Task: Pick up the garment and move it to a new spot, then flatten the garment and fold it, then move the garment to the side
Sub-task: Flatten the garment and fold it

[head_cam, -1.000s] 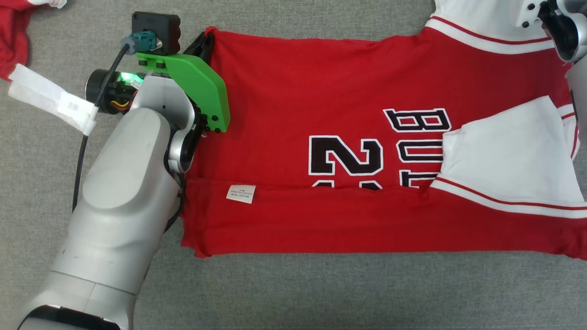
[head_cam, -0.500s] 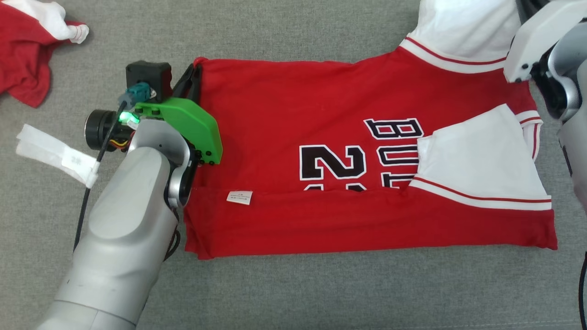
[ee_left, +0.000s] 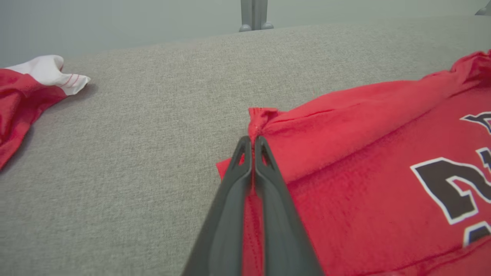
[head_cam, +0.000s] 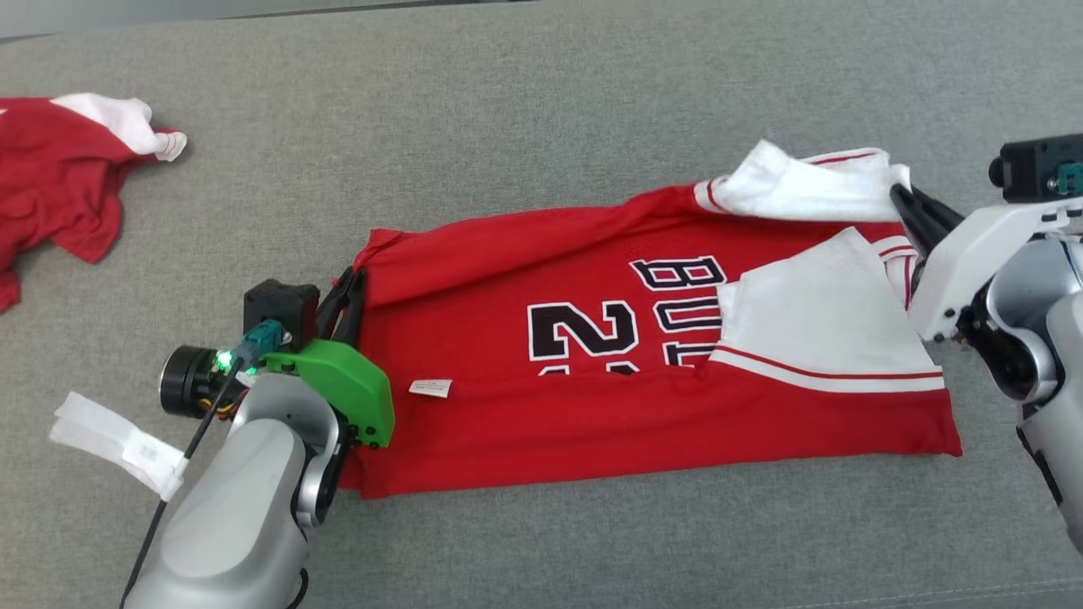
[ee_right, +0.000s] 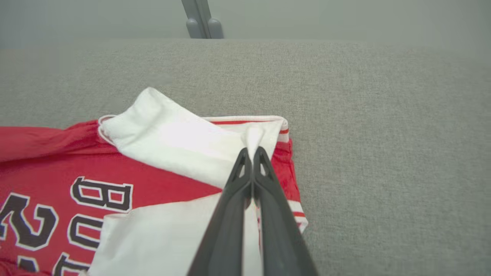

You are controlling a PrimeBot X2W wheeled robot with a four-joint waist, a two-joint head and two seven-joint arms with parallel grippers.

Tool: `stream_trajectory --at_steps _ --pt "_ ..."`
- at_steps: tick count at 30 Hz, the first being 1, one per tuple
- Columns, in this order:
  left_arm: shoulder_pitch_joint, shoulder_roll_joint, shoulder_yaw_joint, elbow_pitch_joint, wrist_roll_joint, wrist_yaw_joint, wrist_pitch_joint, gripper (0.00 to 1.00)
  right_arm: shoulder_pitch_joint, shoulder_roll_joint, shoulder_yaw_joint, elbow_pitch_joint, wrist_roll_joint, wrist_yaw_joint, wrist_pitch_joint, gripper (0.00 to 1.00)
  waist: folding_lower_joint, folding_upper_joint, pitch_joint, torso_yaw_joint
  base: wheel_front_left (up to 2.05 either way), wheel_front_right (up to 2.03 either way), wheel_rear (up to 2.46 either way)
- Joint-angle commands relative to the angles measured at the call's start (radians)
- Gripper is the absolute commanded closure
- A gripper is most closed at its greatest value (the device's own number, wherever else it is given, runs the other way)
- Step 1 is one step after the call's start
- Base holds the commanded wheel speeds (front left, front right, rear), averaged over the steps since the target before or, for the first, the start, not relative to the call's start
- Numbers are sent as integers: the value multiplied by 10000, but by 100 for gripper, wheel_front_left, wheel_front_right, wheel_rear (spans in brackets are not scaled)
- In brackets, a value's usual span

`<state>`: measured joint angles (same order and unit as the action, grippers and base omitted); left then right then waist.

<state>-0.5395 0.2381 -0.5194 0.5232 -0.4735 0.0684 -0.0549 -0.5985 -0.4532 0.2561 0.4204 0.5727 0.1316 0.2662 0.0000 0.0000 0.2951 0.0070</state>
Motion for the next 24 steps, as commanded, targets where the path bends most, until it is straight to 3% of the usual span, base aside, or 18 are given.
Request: stream_trajectory --at_steps 1,16,17,18,19,24 --pt "246 109 35 -84 -13 96 -73 100 437 -76 -138 -283 98 -17 187 100 0 0 -273 -227 0 0 0" --pt "1053 259 290 -149 -441 355 -453 100 3493 684 -1704 -3241 -288 -17 2059 100 0 0 -538 -513 0 0 0" --pt "1080 248 317 -149 -529 356 -439 58 3597 818 -1778 -3356 -333 -17 2150 64 0 0 -530 -527 0 0 0" --pt "1092 232 363 -154 -573 376 -454 13 3709 894 -1806 -3415 -387 -17 2248 7 0 0 -527 -532 0 0 0" --pt "1119 223 388 -175 -574 400 -491 0 3788 977 -1849 -3512 -467 -17 2315 0 0 0 -525 -533 0 0 0" --pt "1466 52 749 -253 -1015 409 -988 0 4118 1273 -2028 -3742 -684 -17 2616 0 0 0 -594 -485 0 0 0"
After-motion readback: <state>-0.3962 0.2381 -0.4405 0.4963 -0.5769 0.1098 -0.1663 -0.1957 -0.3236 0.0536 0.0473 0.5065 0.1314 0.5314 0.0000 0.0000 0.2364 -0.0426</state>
